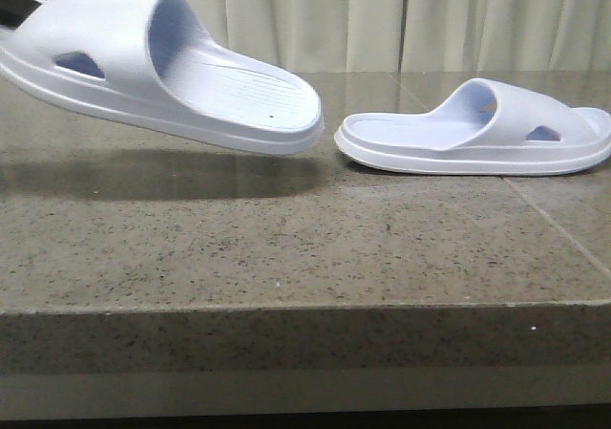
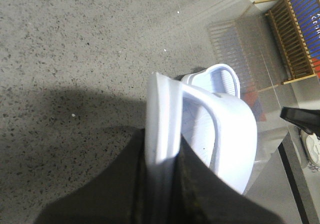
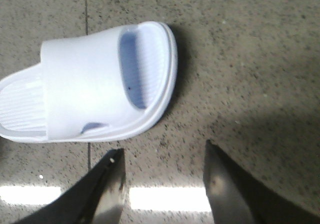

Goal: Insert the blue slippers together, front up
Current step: 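Lower the right gripper and grasp the heel of the other slipper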

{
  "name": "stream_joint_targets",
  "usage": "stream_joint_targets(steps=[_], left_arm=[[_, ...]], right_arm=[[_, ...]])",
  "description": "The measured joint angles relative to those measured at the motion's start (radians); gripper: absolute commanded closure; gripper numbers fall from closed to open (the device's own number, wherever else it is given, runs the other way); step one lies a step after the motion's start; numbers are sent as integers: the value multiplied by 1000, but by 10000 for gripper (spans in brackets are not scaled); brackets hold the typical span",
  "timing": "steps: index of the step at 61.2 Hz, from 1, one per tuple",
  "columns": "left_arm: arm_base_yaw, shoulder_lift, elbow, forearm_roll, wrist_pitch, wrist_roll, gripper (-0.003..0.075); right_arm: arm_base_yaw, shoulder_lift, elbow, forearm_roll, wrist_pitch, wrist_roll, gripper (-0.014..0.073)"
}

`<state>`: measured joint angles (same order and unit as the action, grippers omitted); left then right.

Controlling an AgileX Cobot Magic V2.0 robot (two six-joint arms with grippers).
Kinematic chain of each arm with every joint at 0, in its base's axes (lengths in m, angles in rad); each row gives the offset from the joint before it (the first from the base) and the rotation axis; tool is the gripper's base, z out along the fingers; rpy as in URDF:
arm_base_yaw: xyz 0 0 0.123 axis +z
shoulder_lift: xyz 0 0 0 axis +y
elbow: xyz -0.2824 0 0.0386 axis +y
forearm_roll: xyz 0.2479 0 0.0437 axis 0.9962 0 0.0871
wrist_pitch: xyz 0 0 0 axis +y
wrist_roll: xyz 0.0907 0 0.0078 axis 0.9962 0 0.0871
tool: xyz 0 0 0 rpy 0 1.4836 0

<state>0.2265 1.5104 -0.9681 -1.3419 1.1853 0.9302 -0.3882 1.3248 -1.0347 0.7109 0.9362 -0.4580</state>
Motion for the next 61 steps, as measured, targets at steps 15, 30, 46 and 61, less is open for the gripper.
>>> stream_joint_targets(steps=[15,30,46,61], left_arm=[[0,0,0,0,0,0,741],[0,0,0,0,0,0,741],[0,0,0,0,-2,0,741],[0,0,0,0,-2,0,741]], right_arm=[[-2,191,-24,189,-2,-158,210],[-2,314,-25,331,-42,-276,210],[0,380,-25,396,-78,-336,210],[58,413,-34,422,-96,-356,391]])
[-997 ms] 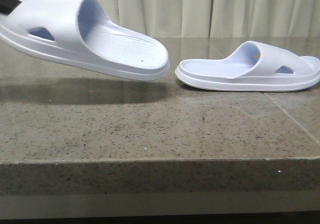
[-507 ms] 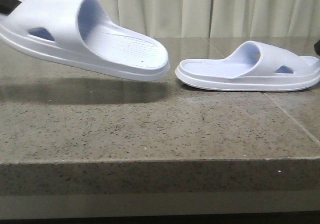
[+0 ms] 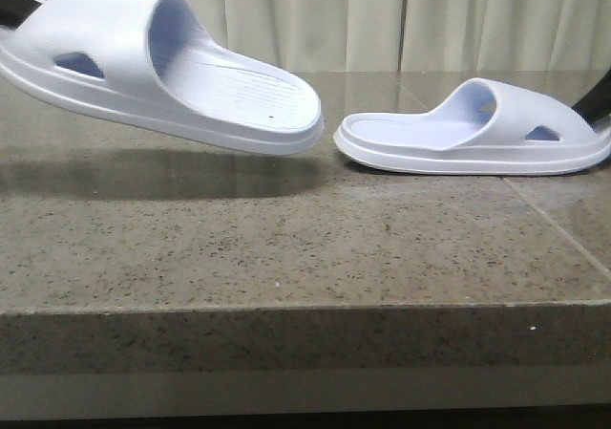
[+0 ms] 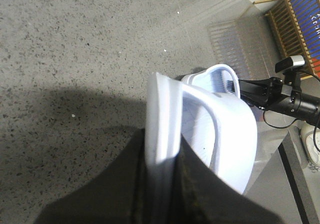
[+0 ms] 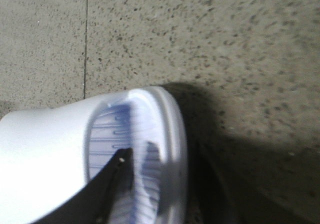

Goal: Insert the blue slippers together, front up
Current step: 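Lower the right gripper and grasp the heel of the other slipper, then lift the slipper with the right gripper toward the left gripper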

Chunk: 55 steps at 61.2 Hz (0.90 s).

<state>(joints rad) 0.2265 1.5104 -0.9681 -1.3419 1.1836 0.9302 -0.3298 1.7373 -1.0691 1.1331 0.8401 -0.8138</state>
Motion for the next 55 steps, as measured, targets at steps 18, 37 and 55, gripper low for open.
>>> stream_joint_targets(steps=[18,37,55], left_arm=[[0,0,0,0,0,0,741],[0,0,0,0,0,0,741],[0,0,0,0,0,0,741]], right_arm=[[31,22,-2,26,-11,-2,666],[29,-8,-2,39,-8,-2,711],[-69,-237,7,34,61,-2,711]])
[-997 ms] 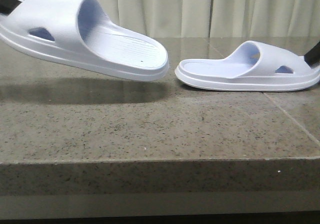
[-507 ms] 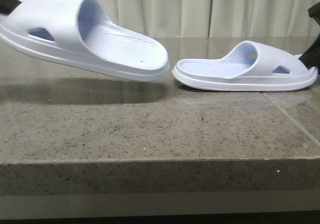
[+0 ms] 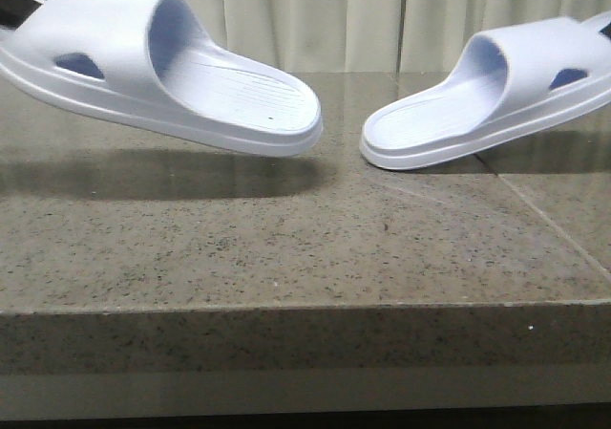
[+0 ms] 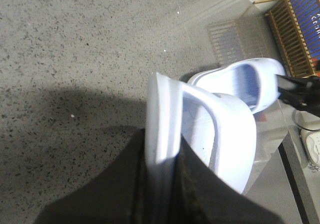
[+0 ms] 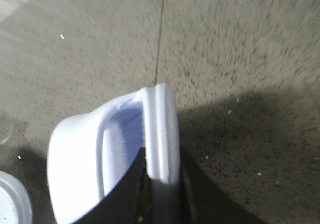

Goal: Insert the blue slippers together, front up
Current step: 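Lift the slipper with the right gripper toward the left gripper, then lower the right gripper's slipper onto the left gripper's slipper, nesting them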

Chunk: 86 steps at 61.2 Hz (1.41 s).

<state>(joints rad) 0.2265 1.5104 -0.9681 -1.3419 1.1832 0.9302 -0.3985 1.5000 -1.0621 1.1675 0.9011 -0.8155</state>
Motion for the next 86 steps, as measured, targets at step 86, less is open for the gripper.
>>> stream_joint_targets(steps=[86], left_arm=[[-316,0,98,-183,-334,-19,741]], right_arm=[[48,-229,244,183,5,17,711]])
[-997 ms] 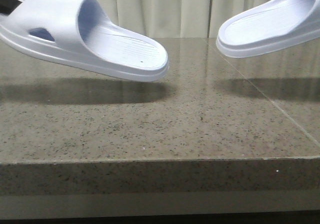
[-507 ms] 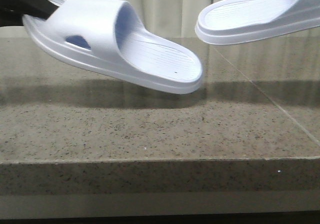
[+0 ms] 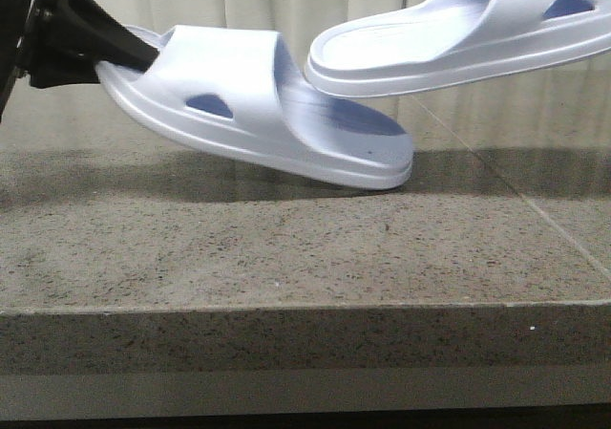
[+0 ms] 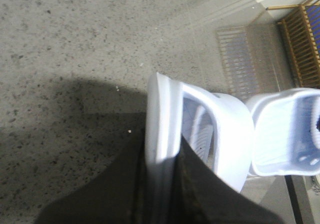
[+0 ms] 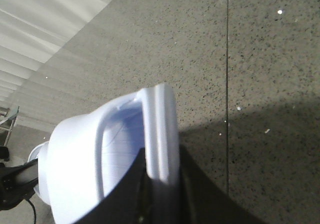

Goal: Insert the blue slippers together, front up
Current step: 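Lower the right gripper's slipper onto the left gripper's slipper, nesting them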

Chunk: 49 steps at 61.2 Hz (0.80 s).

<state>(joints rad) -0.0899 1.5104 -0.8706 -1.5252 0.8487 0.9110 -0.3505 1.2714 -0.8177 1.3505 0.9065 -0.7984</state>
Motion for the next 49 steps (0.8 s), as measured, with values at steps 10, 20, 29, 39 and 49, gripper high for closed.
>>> stream_joint_targets(steps=[10,20,29,39,49], left_arm=[[0,0,0,-25,-13,7,741],[-2,0,0,-25,-31,8,741],[-40,40,0,-45,-66,8,741],[-78,99,0,-77,-113,18,741],[-83,118,0,-81,-137,27,741]], right_arm=[[75,53,0,12,-92,-9,711],[153,100,0,27,-152,-12,711],[267,154,0,55,-229,-12,711],[417,203,0,99,-340,-13,711],[517,235,0,123,-487,-16,711]])
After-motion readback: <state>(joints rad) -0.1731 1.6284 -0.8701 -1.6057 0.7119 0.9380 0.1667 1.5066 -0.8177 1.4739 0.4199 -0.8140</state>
